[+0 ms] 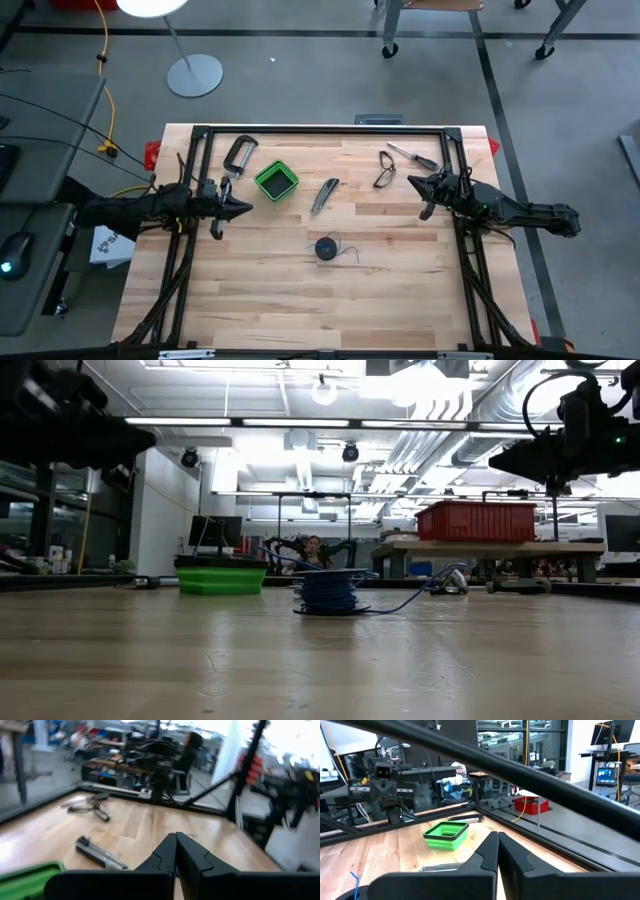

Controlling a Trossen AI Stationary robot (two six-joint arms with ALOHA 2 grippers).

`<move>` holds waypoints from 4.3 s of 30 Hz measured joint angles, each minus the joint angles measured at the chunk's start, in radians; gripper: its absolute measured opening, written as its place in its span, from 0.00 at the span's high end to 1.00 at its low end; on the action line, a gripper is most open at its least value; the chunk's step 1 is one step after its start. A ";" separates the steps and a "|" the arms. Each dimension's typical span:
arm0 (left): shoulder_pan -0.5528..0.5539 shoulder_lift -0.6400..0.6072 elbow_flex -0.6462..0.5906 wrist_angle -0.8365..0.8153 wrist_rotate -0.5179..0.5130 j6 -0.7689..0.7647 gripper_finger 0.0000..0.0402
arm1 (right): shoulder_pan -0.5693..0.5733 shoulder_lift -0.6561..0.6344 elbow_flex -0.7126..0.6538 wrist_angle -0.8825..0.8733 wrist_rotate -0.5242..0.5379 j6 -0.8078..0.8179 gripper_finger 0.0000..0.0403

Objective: Coil cords
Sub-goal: Return to Home Position

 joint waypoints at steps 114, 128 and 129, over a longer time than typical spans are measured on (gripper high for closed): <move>0.034 0.009 0.000 -0.003 0.022 0.198 1.00 | 0.092 -0.012 -0.001 -0.022 -0.218 0.079 1.00; 0.034 0.009 0.000 -0.003 0.022 0.198 1.00 | 0.092 -0.012 -0.001 -0.022 -0.218 0.079 1.00; 0.034 0.010 0.000 -0.003 0.022 0.198 1.00 | 0.092 -0.012 -0.001 -0.022 -0.218 0.079 1.00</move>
